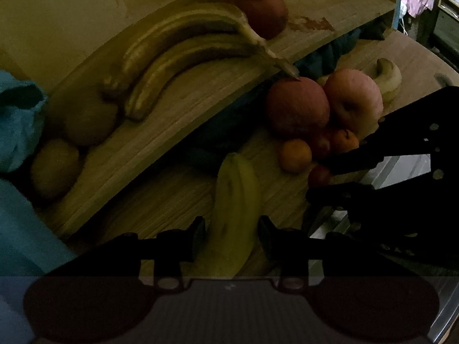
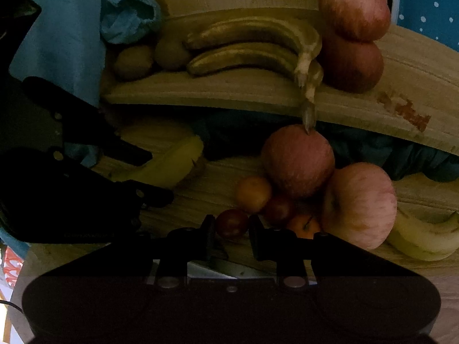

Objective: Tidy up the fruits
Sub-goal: 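Close the left tool on the banana while the right tool closes on the cherry tomato, then lower the banana into the tray with the left tool while the right tool releases the tomato there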

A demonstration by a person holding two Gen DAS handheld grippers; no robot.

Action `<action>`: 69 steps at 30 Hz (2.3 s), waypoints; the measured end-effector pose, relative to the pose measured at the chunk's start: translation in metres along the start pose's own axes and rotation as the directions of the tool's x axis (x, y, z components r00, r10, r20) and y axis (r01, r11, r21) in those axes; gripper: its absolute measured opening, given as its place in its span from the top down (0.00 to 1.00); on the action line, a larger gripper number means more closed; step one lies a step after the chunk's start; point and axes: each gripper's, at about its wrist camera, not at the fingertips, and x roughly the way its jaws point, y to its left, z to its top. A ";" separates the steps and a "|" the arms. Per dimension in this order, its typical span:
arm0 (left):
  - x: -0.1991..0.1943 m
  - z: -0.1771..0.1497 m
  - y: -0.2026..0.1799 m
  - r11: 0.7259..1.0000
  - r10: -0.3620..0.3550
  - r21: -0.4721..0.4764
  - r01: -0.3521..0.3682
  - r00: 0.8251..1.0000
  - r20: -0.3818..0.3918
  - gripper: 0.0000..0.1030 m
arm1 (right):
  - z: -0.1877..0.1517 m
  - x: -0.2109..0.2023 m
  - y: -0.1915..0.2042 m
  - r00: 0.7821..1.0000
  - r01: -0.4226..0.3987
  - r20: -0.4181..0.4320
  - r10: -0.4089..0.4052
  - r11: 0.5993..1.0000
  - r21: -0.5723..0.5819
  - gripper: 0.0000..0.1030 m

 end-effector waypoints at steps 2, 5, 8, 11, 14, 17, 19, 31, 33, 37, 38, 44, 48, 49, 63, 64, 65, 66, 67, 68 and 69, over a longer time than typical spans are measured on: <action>-0.003 -0.001 0.000 1.000 0.010 -0.010 -0.010 1.000 0.005 0.59 | -0.001 -0.004 0.001 1.000 -0.005 0.006 0.005 1.000 -0.003 0.74; -0.009 -0.002 0.000 0.999 0.021 -0.026 -0.021 1.000 0.011 0.60 | -0.003 -0.012 0.002 1.000 -0.011 0.013 0.011 1.000 -0.007 0.74; -0.017 -0.003 0.001 0.998 0.032 -0.046 -0.031 0.999 0.019 0.61 | -0.004 -0.018 0.003 1.000 -0.016 0.020 0.016 1.000 -0.011 0.74; -0.024 -0.006 0.000 0.997 0.041 -0.066 -0.039 0.999 0.028 0.61 | -0.005 -0.022 0.006 1.000 -0.019 0.024 0.020 1.000 -0.014 0.74; -0.032 -0.010 -0.002 0.995 0.056 -0.085 -0.052 0.998 0.038 0.62 | -0.009 -0.029 0.007 0.999 -0.025 0.030 0.025 1.000 -0.019 0.74; -0.042 -0.013 -0.002 0.992 0.071 -0.109 -0.066 0.996 0.047 0.62 | -0.011 -0.034 0.010 0.999 -0.029 0.035 0.030 0.999 -0.024 0.74; -0.049 -0.012 -0.004 0.990 0.083 -0.120 -0.076 0.995 0.059 0.62 | -0.012 -0.038 0.012 0.999 -0.034 0.039 0.035 0.999 -0.030 0.74; -0.105 -0.014 -0.025 0.989 0.091 -0.128 -0.074 0.987 0.131 0.62 | -0.032 -0.074 0.016 0.997 -0.042 0.060 0.046 0.997 -0.069 0.74; -0.110 -0.016 -0.032 0.990 0.079 -0.123 -0.063 0.988 0.134 0.62 | -0.036 -0.079 0.014 0.997 -0.037 0.062 0.042 0.997 -0.069 0.74; -0.113 -0.021 -0.048 0.994 0.049 -0.106 -0.035 0.990 0.133 0.61 | -0.044 -0.088 0.009 0.997 -0.028 0.064 0.031 0.998 -0.056 0.74; -0.113 -0.022 -0.052 0.994 0.040 -0.102 -0.027 0.991 0.131 0.61 | -0.046 -0.090 0.008 0.998 -0.025 0.064 0.028 0.998 -0.052 0.74; -0.111 -0.025 -0.076 0.998 -0.010 -0.065 0.018 0.993 0.119 0.61 | -0.058 -0.097 0.000 0.999 0.000 0.051 0.002 1.000 -0.030 0.74; -0.105 -0.024 -0.088 0.998 -0.037 -0.049 0.043 0.993 0.108 0.61 | -0.067 -0.102 -0.007 0.999 0.020 0.039 -0.020 1.000 -0.011 0.74; -0.102 -0.023 -0.091 0.998 -0.044 -0.045 0.049 0.994 0.105 0.61 | -0.070 -0.103 -0.009 0.999 0.027 0.035 -0.027 1.000 -0.004 0.74; -0.085 -0.011 -0.126 0.995 -0.083 0.058 0.079 0.994 0.076 0.62 | -0.095 -0.115 -0.035 0.995 0.095 0.004 -0.095 0.993 0.077 0.74; -0.085 -0.011 -0.127 0.995 -0.085 0.062 0.080 0.993 0.076 0.62 | -0.096 -0.116 -0.037 0.995 0.098 0.003 -0.099 0.992 0.082 0.74; -0.085 -0.010 -0.128 0.995 -0.086 0.064 0.081 0.993 0.076 0.62 | -0.097 -0.117 -0.038 0.995 0.102 0.002 -0.103 0.991 0.087 0.74; -0.085 -0.009 -0.129 0.995 -0.085 0.067 0.080 0.993 0.076 0.61 | -0.097 -0.117 -0.040 0.994 0.105 0.002 -0.106 0.990 0.091 0.74; -0.084 -0.008 -0.131 0.994 -0.085 0.071 0.080 0.994 0.075 0.61 | -0.098 -0.117 -0.041 0.994 0.108 0.002 -0.109 0.989 0.096 0.74; -0.083 -0.007 -0.131 0.994 -0.084 0.074 0.078 0.994 0.074 0.61 | -0.099 -0.117 -0.042 0.994 0.111 0.001 -0.112 0.989 0.100 0.74; -0.082 -0.007 -0.132 0.994 -0.083 0.076 0.077 0.994 0.073 0.61 | -0.099 -0.117 -0.044 0.994 0.113 -0.001 -0.113 0.988 0.105 0.74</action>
